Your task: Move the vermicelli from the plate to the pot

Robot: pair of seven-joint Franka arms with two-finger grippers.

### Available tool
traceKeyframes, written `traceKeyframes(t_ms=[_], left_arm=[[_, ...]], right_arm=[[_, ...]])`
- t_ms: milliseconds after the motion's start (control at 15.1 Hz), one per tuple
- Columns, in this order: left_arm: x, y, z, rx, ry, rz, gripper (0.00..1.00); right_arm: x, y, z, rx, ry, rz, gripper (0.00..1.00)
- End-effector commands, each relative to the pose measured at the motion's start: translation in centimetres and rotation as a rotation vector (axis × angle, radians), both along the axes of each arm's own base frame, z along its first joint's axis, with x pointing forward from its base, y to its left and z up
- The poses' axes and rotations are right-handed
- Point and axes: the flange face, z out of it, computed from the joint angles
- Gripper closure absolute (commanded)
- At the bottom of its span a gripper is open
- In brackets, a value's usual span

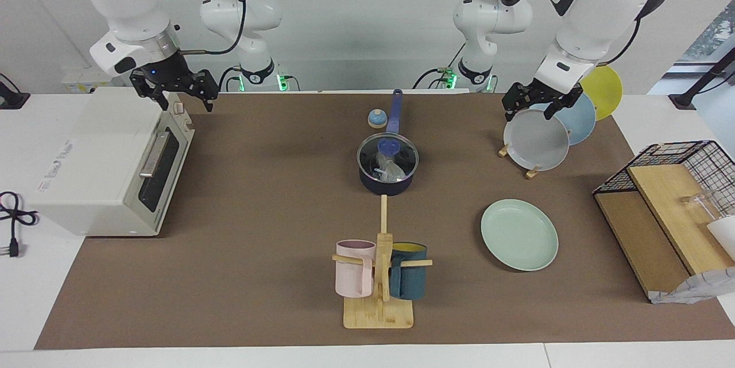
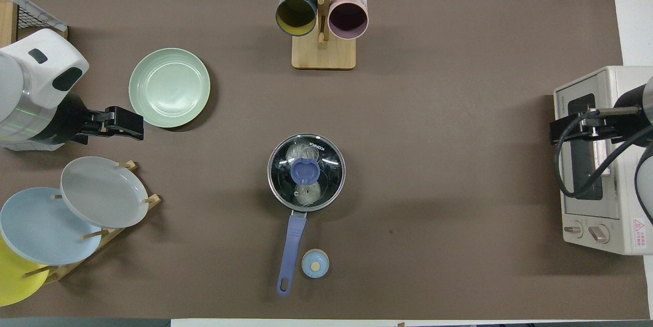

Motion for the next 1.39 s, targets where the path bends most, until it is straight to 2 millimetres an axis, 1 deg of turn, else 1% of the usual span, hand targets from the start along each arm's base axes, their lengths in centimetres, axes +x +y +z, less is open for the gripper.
traceKeyframes(t_ms=[0,133,332,464,597,730,1062,1194,1327], left_arm=[[-0.3,0.2,0.6,-0.007,0.000,0.008,0.00],[-0.3,0.3,0.6,-0.009,-0.001,0.010,0.00],[-0.3,0.3,0.6,-0.007,0.000,0.009,0.00],[-0.3,0.3,0.6,-0.008,-0.002,0.009,0.00],[-0.3,0.3,0.6,-0.008,-0.002,0.009,0.00],[-0.3,0.3,0.5,-0.007,0.001,0.009,0.00],[-0.3,0.3,0.6,-0.008,-0.002,0.009,0.00],[-0.3,0.3,0.6,-0.008,-0.002,0.009,0.00],[-0.3,0.2,0.6,-0.008,-0.002,0.008,0.00]], right_arm=[[0.4,-0.3,0.4,0.011,-0.008,0.020,0.00],[0.5,-0.7,0.0,0.011,0.005,0.013,0.00],[0.7,-0.3,0.0,0.007,0.002,0.023,0.00],[0.6,-0.5,-0.1,0.007,0.022,0.017,0.00],[0.5,-0.3,0.3,0.018,0.010,0.018,0.00],[0.4,0.5,0.5,0.014,0.007,0.029,0.00],[0.4,-0.5,0.5,0.026,0.006,0.014,0.00],[0.4,0.0,0.8,0.031,-0.002,0.020,0.00],[0.5,-0.2,1.1,0.031,-0.010,0.020,0.00]])
